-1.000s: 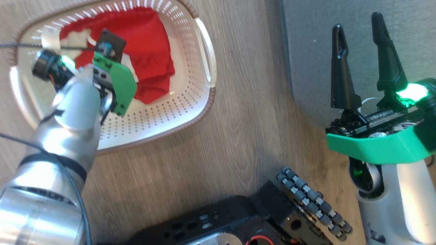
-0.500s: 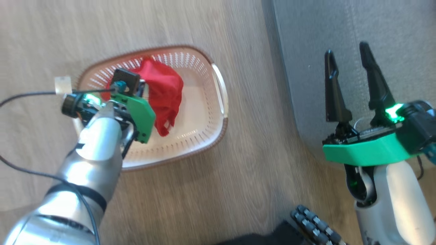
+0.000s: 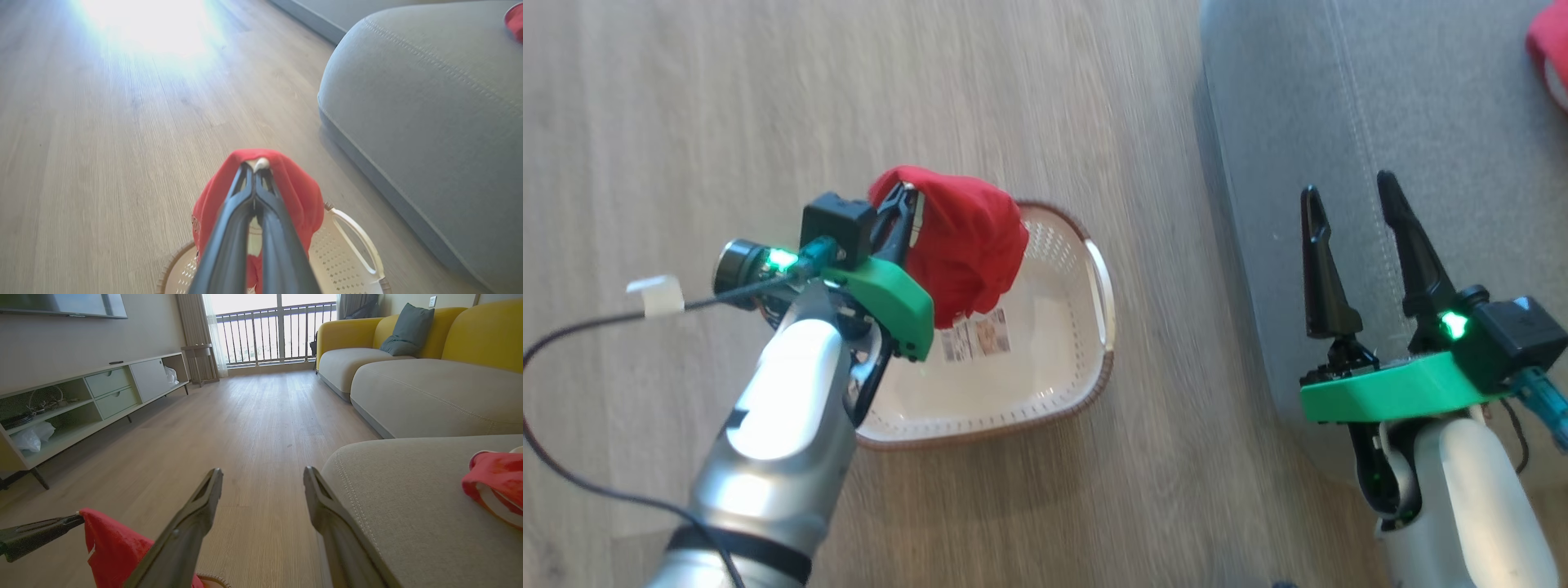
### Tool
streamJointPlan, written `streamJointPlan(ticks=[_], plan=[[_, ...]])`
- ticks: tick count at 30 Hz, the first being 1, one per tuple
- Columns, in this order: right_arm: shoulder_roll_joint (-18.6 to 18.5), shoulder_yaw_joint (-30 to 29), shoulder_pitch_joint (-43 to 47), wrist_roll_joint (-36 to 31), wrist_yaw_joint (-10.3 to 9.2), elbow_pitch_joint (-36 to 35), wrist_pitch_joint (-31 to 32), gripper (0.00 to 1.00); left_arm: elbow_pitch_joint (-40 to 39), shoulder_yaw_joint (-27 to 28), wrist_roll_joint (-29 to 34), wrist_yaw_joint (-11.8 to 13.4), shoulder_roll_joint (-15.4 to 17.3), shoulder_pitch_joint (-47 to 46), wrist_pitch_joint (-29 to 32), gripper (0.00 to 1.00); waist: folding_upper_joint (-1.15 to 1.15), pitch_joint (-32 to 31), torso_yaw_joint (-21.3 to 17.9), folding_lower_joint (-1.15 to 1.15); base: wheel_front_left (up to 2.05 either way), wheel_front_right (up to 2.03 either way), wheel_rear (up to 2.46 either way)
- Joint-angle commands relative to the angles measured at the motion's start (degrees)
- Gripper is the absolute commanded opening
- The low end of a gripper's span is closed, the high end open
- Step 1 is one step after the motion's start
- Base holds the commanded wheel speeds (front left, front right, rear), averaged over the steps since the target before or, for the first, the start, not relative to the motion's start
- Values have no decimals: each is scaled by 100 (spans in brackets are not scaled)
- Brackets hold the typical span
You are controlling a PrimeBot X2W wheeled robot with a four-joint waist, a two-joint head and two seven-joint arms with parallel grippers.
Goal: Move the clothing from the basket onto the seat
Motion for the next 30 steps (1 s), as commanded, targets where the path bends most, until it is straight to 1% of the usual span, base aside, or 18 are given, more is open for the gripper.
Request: streamJointPlan(ticks=[1, 8, 12, 16, 21, 27, 30], plan=[[-31, 101, 58, -51, -1, -127, -37, 100, -314, 228, 33, -3, 43, 42, -77, 0, 0, -285, 159, 0, 0, 0, 0], [-31, -8, 230, 123, -1, 76, -37, 100, -1429, 457, 161, -94, 1, 651, -77, 0, 0, -899, 339, 0, 0, 0, 0], [-31, 10, 324, 140, -1, 139, -37, 100, -2034, 495, 31, -111, -3, 936, -77, 0, 0, -1171, 415, 0, 0, 0, 0], [-31, -65, 445, 172, -1, 186, -37, 100, -2516, 548, -104, -60, -4, 1132, -77, 0, 0, -1395, 500, 0, 0, 0, 0], [-31, 14, 519, 199, -1, 211, -37, 100, -3087, 620, -244, 27, -4, 1286, -77, 0, 0, -1530, 569, 0, 0, 0, 0], [-31, 98, 609, 123, -1, 233, -37, 100, -3698, 555, -366, 45, -4, 1390, -77, 0, 0, -1698, 671, 0, 0, 0, 0], [-31, 113, 658, 111, -1, 273, -37, 100, -3940, 521, -429, 110, -4, 1490, -77, 0, 0, -1821, 685, 0, 0, 0, 0]])
